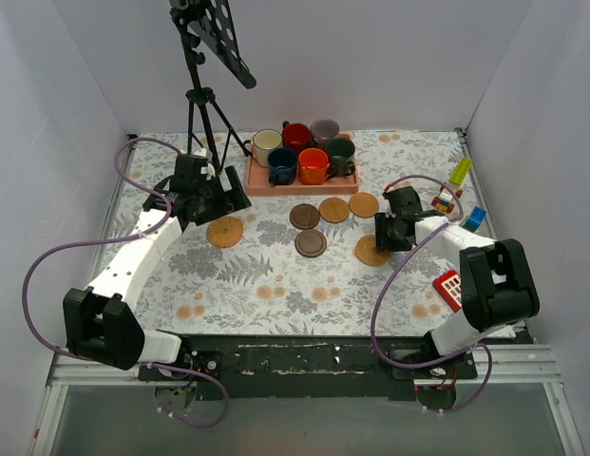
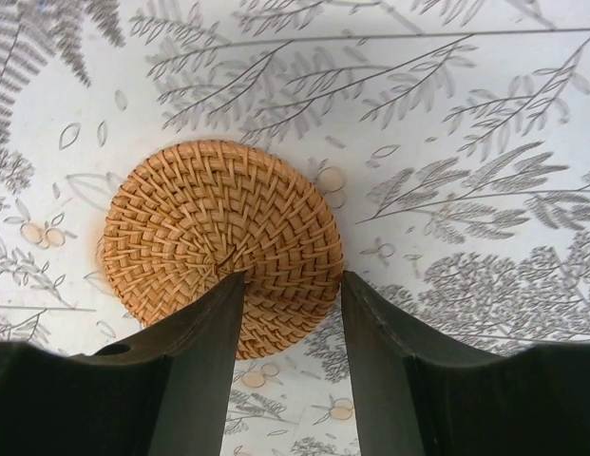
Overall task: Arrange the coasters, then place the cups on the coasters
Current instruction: Move the coaster to the center of the board.
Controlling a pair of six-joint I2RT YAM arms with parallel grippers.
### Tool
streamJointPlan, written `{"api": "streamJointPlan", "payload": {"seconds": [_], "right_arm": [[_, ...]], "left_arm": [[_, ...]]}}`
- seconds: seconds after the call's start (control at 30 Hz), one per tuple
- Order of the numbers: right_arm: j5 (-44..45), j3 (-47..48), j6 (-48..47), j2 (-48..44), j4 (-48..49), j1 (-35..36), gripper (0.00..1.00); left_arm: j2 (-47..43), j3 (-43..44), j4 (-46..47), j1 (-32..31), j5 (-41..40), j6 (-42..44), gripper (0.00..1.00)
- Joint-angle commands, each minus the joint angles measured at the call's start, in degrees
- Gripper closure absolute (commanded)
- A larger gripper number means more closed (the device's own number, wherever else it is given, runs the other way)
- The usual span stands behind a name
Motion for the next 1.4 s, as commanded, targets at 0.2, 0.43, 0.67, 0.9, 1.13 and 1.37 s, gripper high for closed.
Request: {"api": "streamJointPlan", "payload": {"seconds": [0.2,0.43,0.67,0.9,1.13,1.37], "right_arm": [[2.10,-6.01,5.28,-0.66,-4.81,13.50,0.46],[2.80,-5.05,7.65,0.84,-5.34,21.94,0.47],[2.80,-1.53,7.92,3.56,-5.34,30.12,0.47],[2.36,4.44,6.34,8.92,-4.64,35.66,0.47],[0.08,11.21,4.23,14.45,-4.11,38.47,0.49],[-1.59,16.22,3.61,18.67,-4.11,39.44,0.50]], "left_arm": [[-4.30,-0.80,-1.08,-1.94,0.06,-0.46,0.02],[-5.71,-2.20,-1.96,-3.61,-0.64,-0.11,0.02],[-7.29,-4.22,-2.49,-4.13,-1.61,0.07,0.02],[-9.05,-6.33,-3.28,-4.14,-3.27,-0.20,0.02],[-10.63,-8.18,-4.34,-4.14,-4.60,-0.55,0.02],[-11.86,-9.68,-4.95,-4.14,-6.44,-0.90,0.02]]}}
